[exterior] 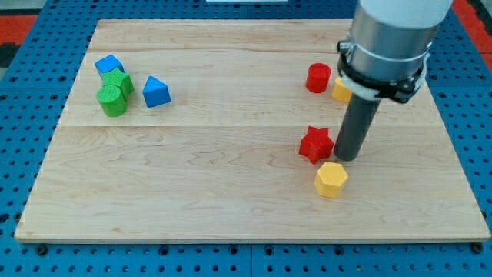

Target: Push the hexagon with the red star towards the bottom right corner

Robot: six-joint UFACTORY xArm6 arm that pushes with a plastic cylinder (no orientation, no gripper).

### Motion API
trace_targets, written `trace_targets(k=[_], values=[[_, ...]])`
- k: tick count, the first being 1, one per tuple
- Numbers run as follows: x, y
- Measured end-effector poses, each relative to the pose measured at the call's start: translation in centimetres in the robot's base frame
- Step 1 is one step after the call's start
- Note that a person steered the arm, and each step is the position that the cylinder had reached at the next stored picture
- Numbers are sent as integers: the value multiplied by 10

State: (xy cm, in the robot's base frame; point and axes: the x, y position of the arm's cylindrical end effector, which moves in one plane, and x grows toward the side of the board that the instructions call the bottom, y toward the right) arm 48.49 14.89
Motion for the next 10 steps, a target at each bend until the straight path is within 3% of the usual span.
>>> trace_targets(k=[1,2,6,7,9,10], values=[[-17,-1],[-14,-63],[-10,-123],[1,-92],[-13,-122],[21,-159]])
